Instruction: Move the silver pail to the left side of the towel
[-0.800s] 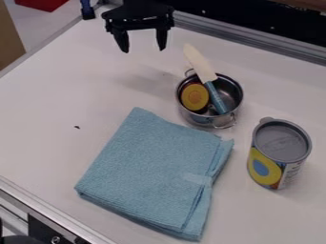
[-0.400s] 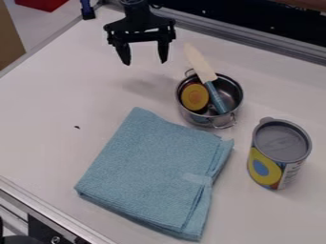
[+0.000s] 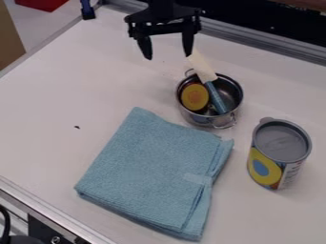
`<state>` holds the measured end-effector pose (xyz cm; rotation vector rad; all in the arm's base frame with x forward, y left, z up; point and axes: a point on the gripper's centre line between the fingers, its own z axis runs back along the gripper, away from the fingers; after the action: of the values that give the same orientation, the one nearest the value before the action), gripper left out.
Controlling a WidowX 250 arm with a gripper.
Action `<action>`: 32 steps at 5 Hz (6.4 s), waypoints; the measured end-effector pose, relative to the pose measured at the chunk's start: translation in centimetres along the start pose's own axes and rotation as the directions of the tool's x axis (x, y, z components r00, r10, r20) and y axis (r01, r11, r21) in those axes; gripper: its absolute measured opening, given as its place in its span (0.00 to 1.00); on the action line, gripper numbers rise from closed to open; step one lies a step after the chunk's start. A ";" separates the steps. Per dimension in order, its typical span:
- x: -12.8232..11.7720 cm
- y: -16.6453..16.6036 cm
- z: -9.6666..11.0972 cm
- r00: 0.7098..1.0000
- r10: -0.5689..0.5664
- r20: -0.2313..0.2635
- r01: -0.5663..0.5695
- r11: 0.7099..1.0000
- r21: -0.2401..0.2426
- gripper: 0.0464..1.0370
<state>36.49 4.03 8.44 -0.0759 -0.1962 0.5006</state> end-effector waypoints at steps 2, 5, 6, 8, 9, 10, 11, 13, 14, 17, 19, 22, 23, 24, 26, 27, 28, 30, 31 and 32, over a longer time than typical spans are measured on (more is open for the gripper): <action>-2.8 -6.3 -0.1 0.999 0.038 0.028 -0.038 0.999 0.000 0.96; -4.5 -10.6 -4.1 0.958 0.282 0.043 -0.285 0.954 0.090 0.96; -3.9 -10.5 -4.6 0.955 0.298 -0.004 -0.297 0.951 0.083 0.96; -3.6 -10.4 -5.9 0.945 0.323 -0.044 -0.320 0.945 0.062 0.96; -4.1 -10.3 -6.7 0.941 0.338 -0.029 -0.336 0.940 0.056 0.96; -4.1 -10.3 -7.2 0.937 0.348 -0.027 -0.346 0.936 0.059 0.96; -4.2 -10.3 -7.9 0.930 0.365 -0.046 -0.361 0.929 0.087 0.96; -3.6 -10.3 -8.1 0.919 0.392 -0.034 -0.387 0.916 0.102 0.91; -3.7 -10.1 -8.4 0.922 0.387 -0.023 -0.383 0.918 0.099 0.64; -3.5 -9.3 -8.2 0.943 0.332 -0.033 -0.326 0.938 0.120 0.04; -2.6 -8.0 -7.3 0.967 0.255 -0.004 -0.249 0.947 0.203 0.01; -0.1 -2.7 -6.5 0.964 0.264 0.028 -0.259 0.911 0.320 0.01; 0.3 -0.1 -4.5 0.963 0.269 0.006 -0.258 0.916 0.307 0.01; 0.2 3.6 -2.7 0.962 0.273 -0.019 -0.258 0.926 0.276 0.01; -1.7 7.9 -1.7 0.973 0.231 -0.005 -0.222 0.942 0.250 0.01; -2.8 8.9 -3.1 0.976 0.218 0.004 -0.212 0.947 0.240 0.01; -4.2 9.6 -4.4 0.981 0.193 0.009 -0.190 0.951 0.245 0.01; -4.3 11.2 -4.6 0.980 0.199 0.017 -0.197 0.947 0.253 0.01; -4.6 12.0 -4.8 0.979 0.202 0.008 -0.197 0.945 0.260 0.01; -4.9 12.2 -4.9 0.981 0.193 0.004 -0.187 0.947 0.261 0.04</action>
<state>27.60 12.26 1.34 0.1581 -0.1002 0.7140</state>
